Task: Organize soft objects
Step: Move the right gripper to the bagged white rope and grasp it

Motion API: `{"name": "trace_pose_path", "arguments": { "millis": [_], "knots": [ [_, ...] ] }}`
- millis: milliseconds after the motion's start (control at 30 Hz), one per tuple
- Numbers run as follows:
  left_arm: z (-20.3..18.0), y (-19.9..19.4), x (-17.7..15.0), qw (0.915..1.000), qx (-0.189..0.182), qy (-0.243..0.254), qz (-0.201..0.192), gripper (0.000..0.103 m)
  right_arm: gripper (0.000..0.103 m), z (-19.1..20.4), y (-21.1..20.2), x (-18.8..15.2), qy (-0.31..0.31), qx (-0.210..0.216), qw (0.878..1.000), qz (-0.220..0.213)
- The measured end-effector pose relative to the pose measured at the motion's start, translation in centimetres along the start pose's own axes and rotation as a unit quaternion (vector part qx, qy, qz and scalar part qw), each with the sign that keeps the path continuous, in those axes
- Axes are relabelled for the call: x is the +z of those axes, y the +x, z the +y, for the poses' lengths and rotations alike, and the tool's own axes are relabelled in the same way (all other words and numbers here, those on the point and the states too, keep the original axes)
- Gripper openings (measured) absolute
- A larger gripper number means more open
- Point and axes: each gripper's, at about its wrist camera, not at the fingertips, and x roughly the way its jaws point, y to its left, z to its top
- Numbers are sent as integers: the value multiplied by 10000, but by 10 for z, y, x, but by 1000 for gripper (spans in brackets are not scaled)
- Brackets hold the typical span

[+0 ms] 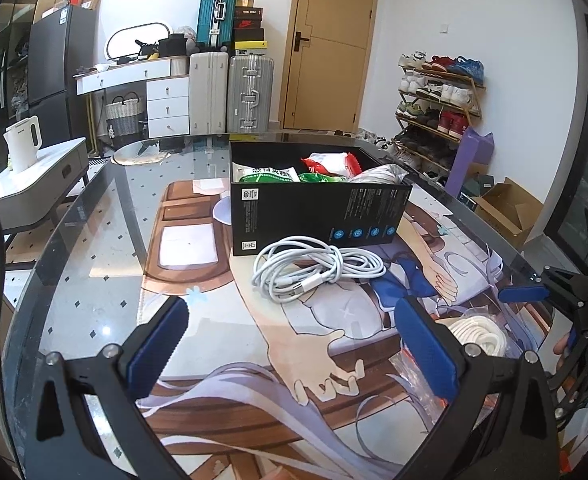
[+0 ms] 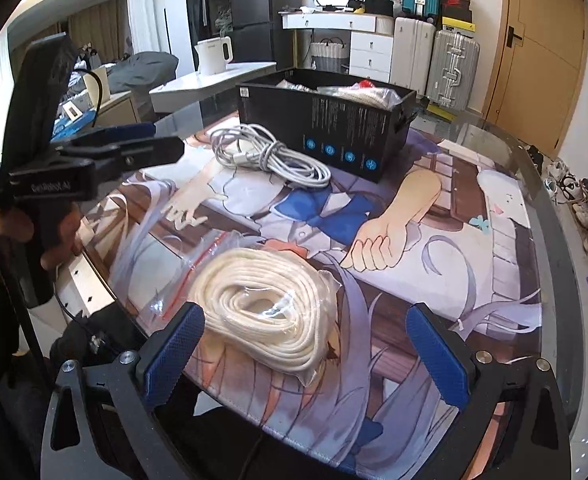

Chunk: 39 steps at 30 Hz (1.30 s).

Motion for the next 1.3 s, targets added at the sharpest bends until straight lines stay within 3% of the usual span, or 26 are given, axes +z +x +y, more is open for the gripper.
{"name": "trace_pose_path", "arguments": {
  "millis": [367,500,767,1033,1300],
  "knots": [
    [0,3,2,10000,-9,60,48,103,102,2,30,15,-190,24,9996,190],
    [1,5,4,9999,11,74,73,103,102,-6,38,22,-2,54,9997,228],
    [6,7,10,9999,99,50,99,103,101,-29,39,24,507,-317,9981,165],
    [4,15,14,9998,130,93,138,103,98,-31,31,13,468,-289,9985,77],
    [2,30,18,9994,84,73,326,103,62,-31,26,13,459,-350,9983,-86]
  ]
}}
